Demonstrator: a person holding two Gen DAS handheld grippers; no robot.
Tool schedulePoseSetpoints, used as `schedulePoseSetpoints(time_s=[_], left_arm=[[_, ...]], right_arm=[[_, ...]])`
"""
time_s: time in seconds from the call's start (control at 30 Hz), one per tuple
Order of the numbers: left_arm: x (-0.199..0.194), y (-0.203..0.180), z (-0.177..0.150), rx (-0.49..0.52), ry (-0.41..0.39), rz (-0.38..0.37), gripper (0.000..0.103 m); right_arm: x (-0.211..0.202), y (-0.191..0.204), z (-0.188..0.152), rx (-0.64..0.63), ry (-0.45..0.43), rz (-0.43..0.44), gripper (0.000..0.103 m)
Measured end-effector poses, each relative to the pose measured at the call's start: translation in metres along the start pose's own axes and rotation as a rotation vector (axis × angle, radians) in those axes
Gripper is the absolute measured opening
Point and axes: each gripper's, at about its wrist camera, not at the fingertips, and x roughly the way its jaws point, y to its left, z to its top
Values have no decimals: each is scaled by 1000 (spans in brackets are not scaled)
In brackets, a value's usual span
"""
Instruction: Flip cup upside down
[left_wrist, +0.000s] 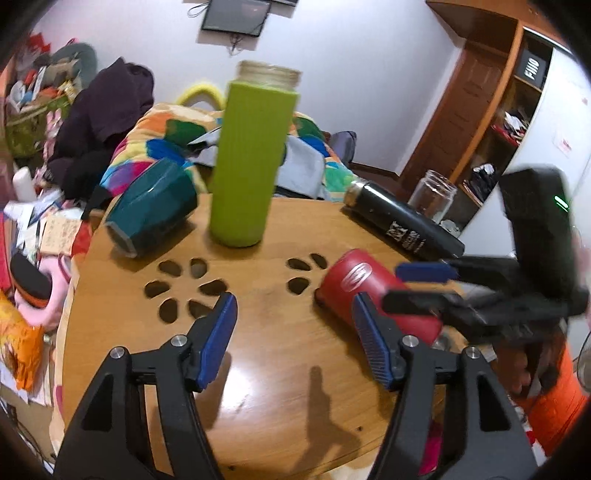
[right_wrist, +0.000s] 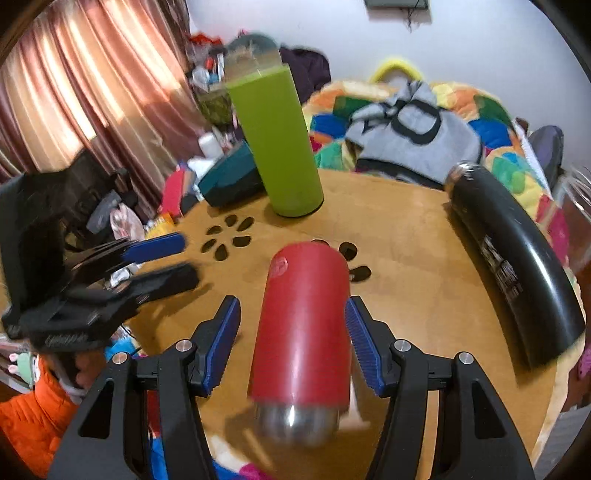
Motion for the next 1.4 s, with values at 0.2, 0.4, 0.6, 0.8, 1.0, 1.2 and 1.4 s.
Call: schedulePoseSetpoints(time_s=[0.2,0.4,0.6,0.8,1.0,1.2,1.4], left_arm=[[1,14,-13,21,7,20,64],[4,14,-25,75,-3,46,64],[-3,5,-31,111,-21,41,64],[-6,-4,-34,119,-19,50,64],[-11,-18,-37,158,-33,52,64],[-14,-30,-42,199,-41,64,65],[-17,-36,-46,215,-54,79,70]], right_arm=[[52,-5,25,-41,223,-23,59],[46,3,20,-57,185,-50,59],[11,21,18,-79,22,-35,58],[-16,41,11,-111,-114,-20,58],[-28,53,1,-140,-201,-53,58],[-32,46,-9,-100,-232,-40,58],[-36,50,-20,-115,-258,-60,58]])
